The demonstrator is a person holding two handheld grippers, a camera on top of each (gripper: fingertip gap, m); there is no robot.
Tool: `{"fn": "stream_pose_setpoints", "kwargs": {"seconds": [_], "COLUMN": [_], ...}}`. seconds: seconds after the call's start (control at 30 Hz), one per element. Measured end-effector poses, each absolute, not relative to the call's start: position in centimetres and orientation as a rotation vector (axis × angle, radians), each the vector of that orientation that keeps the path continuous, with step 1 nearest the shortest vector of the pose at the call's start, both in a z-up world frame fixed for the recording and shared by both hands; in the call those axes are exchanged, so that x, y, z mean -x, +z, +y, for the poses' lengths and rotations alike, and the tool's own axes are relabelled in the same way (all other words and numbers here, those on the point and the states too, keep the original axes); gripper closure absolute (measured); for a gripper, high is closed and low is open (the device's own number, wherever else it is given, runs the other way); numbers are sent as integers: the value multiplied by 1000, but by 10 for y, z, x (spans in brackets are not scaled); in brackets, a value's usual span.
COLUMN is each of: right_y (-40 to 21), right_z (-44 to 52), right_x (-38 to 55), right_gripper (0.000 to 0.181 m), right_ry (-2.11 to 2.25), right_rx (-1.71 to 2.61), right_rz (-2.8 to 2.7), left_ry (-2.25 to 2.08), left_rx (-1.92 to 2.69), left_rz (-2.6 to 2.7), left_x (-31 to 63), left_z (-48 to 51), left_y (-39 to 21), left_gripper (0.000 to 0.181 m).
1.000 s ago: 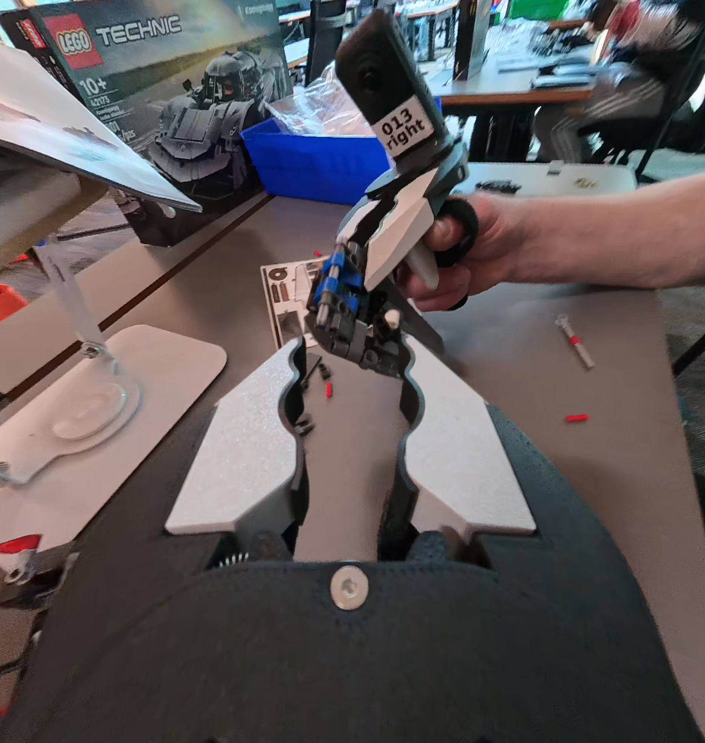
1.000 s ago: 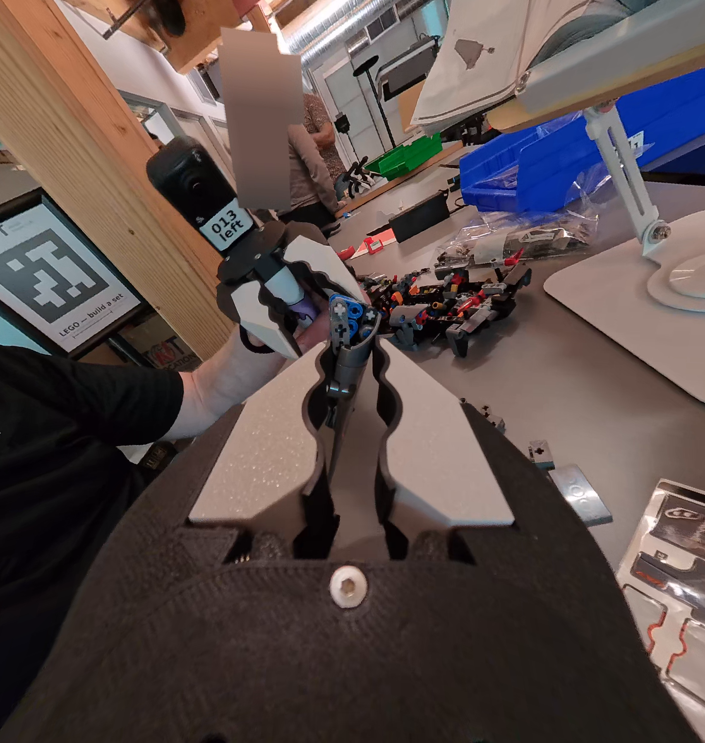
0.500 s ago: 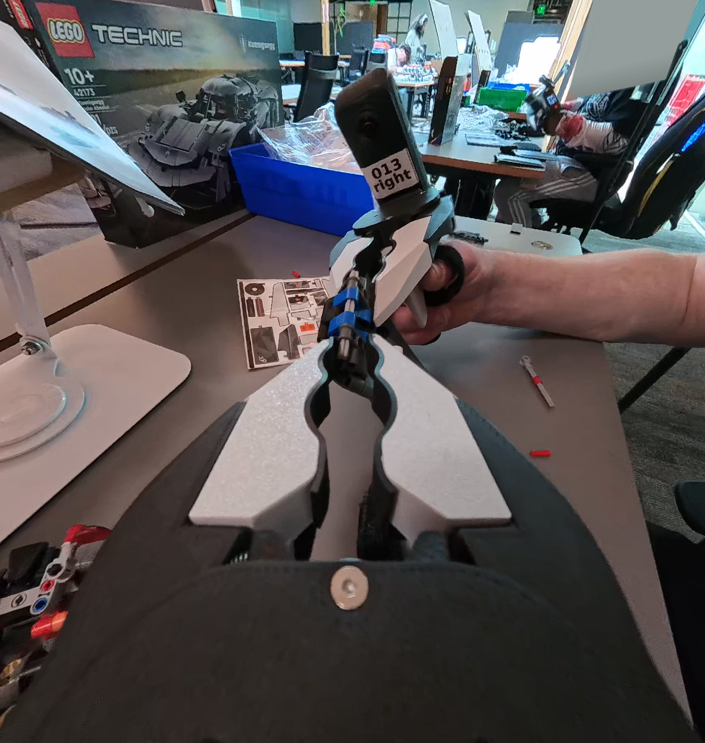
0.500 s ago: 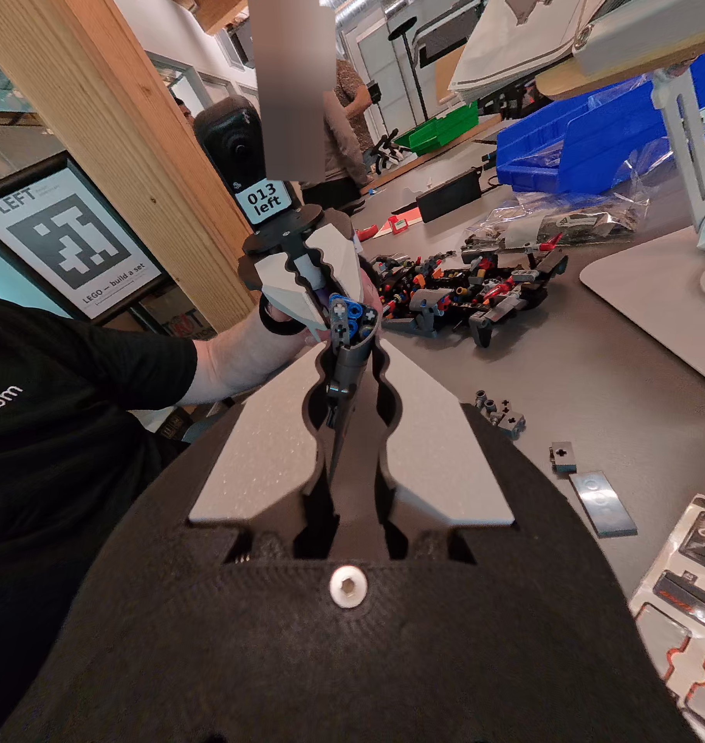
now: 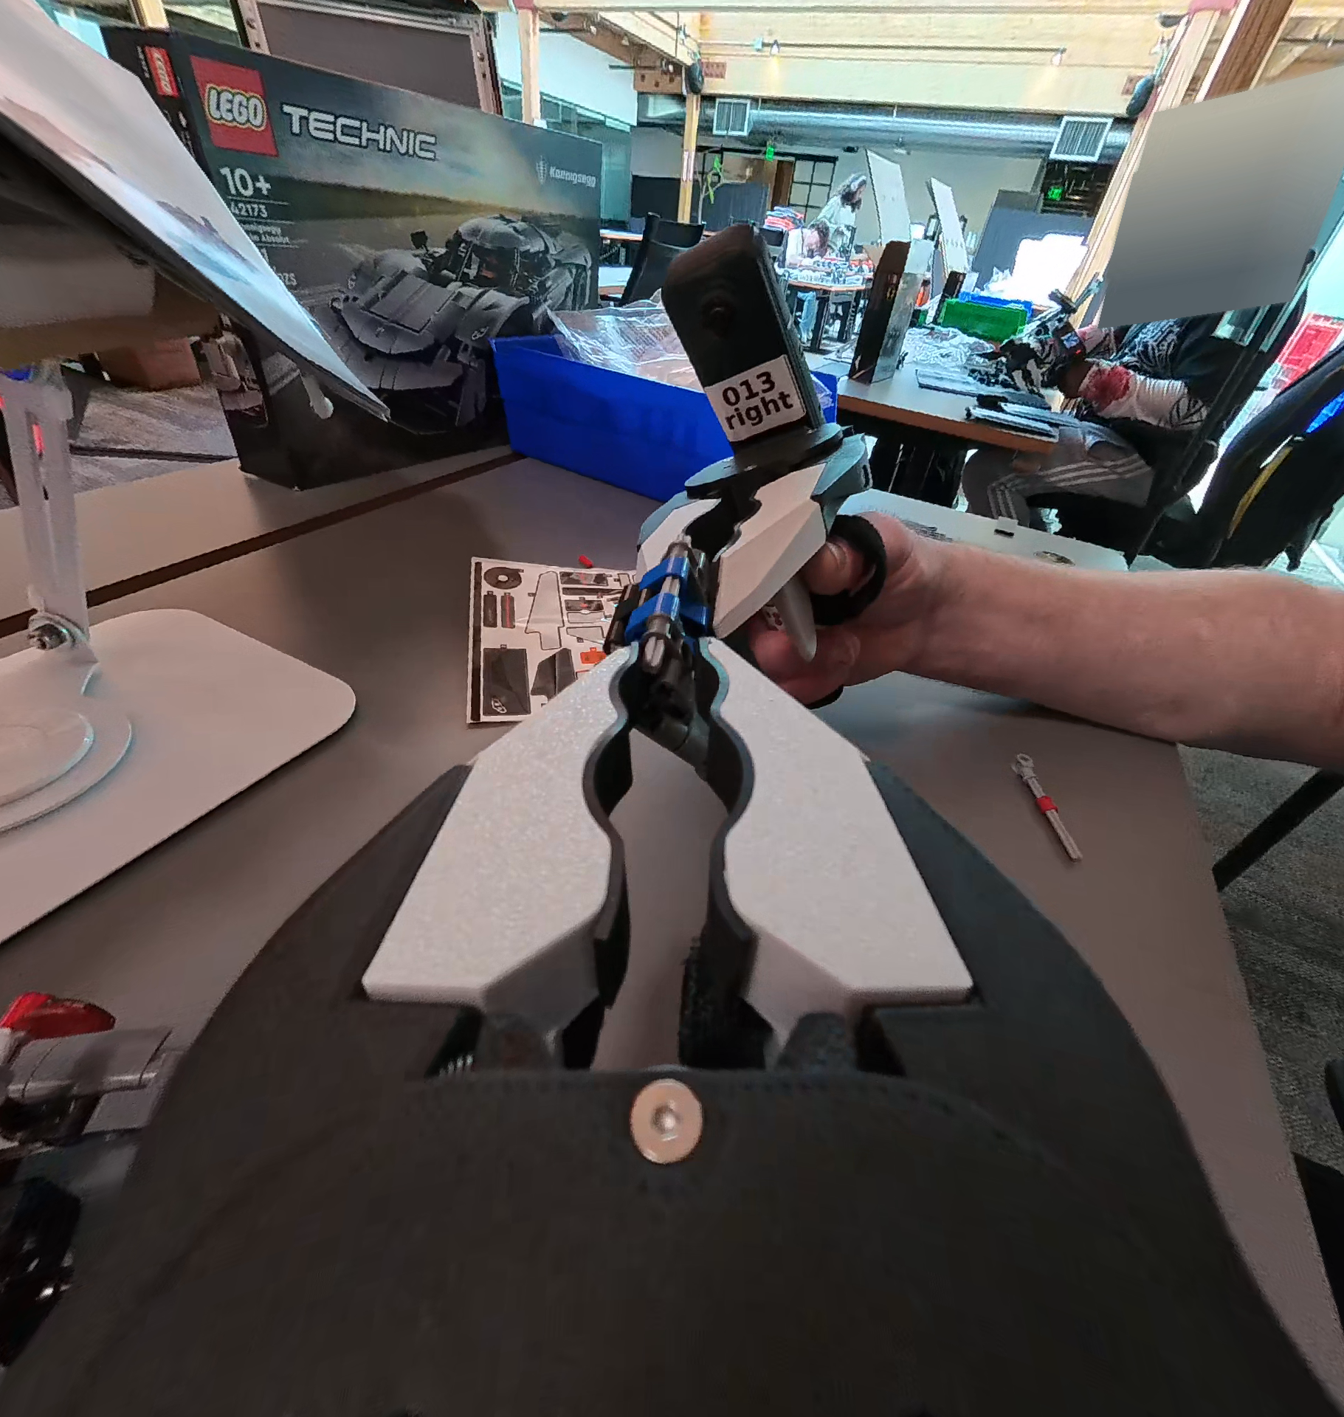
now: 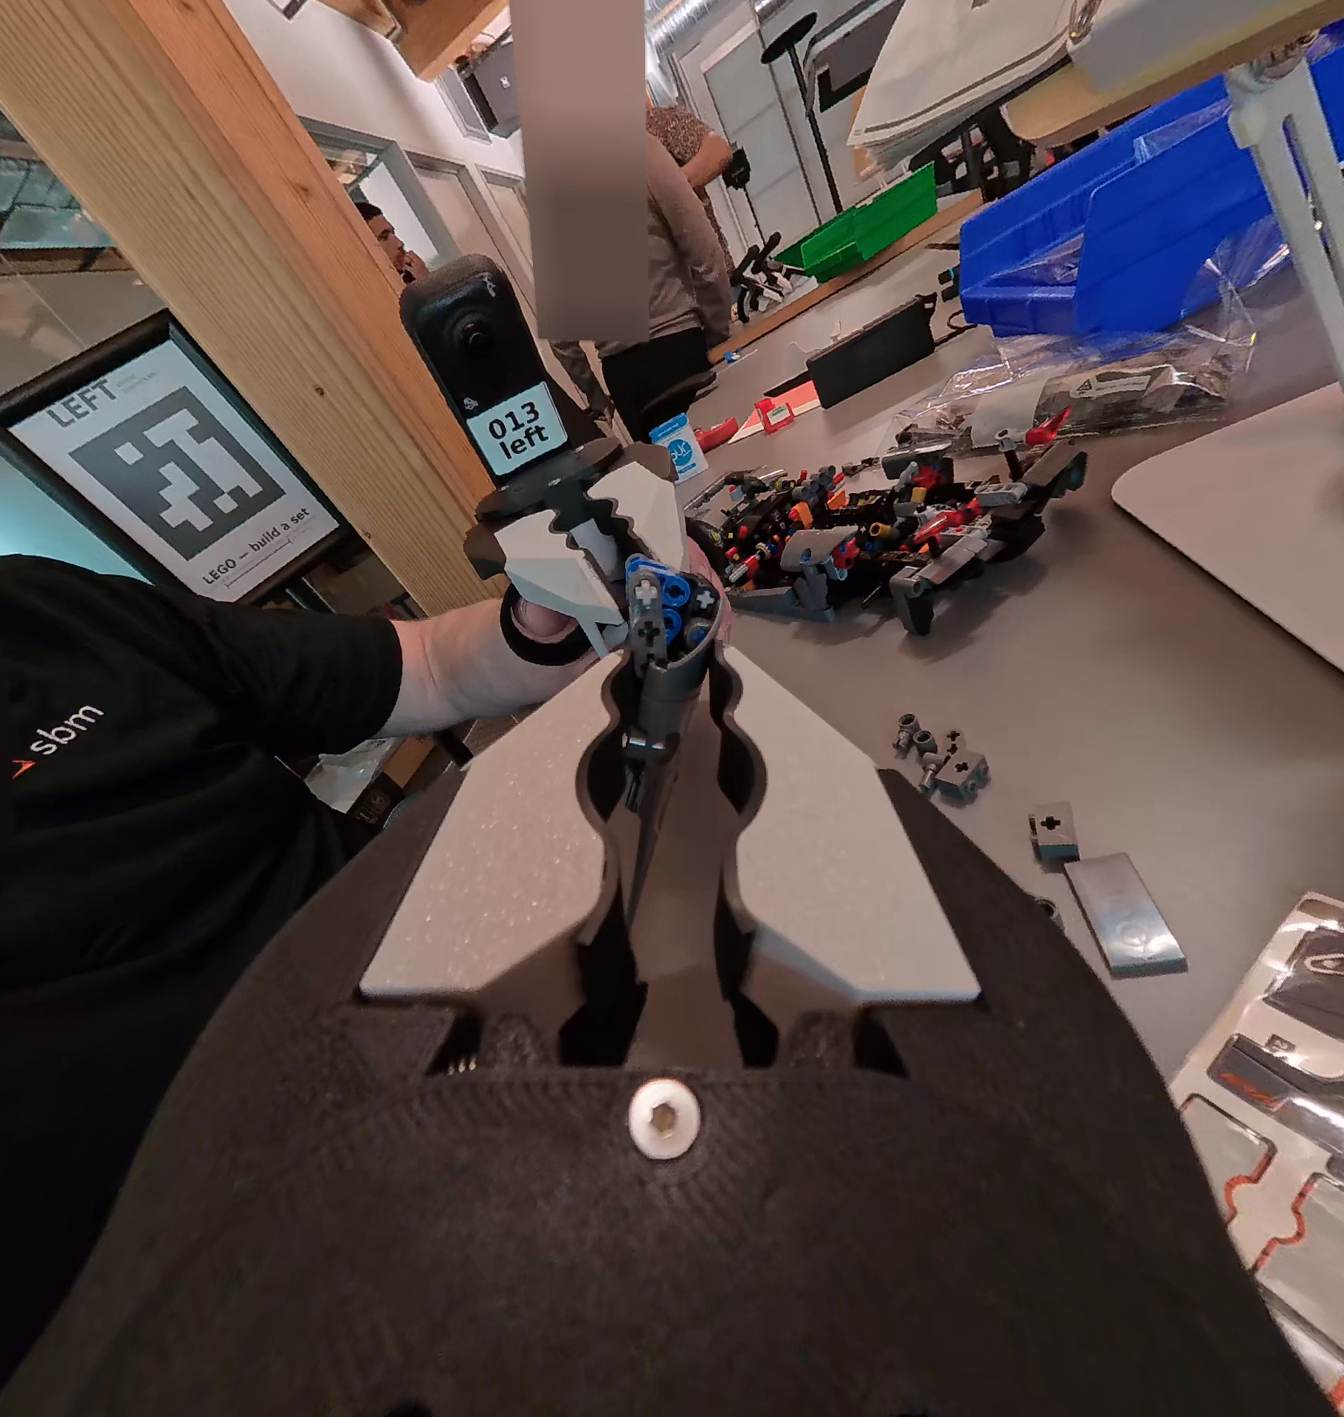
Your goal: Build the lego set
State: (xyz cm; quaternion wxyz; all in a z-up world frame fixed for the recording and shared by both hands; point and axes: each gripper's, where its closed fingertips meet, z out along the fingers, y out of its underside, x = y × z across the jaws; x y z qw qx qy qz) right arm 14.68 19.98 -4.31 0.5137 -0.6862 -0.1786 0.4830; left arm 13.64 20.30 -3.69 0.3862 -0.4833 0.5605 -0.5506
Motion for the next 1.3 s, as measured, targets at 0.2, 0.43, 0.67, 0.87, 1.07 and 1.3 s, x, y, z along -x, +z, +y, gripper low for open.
{"fn": "stream_pose_setpoints", "kwargs": {"seconds": [0.2, 0.43, 0.67, 0.87, 1.07, 1.3], "right_y": [-46, -43, -43, -40, -39, -37], "right_z": [202, 204, 207, 209, 210, 210], "right_x": [-150, -154, -159, -163, -165, -165], "right_gripper": [165, 165, 165, 165, 165, 165], "right_ry": [1126, 1111, 1094, 1075, 1067, 1058], "right_rx": [1660, 1650, 1651, 1640, 1637, 1635], "right_rz": [-422, -400, -375, -357, -343, -340], "left_ry": [-1372, -1374, -1359, -1350, -1310, -1267], "left_rx": [1210, 1204, 1208, 1221, 1215, 1203], "left_rz": [1420, 1397, 1353, 1347, 1338, 1339], "left_x": [-139, -140, -137, -138, -138, -138], "left_z": [202, 207, 218, 222, 226, 228], "left_y": [-40, -39, -35, -39, -40, -41], "left_gripper": [152, 135, 134, 134, 135, 135]}}
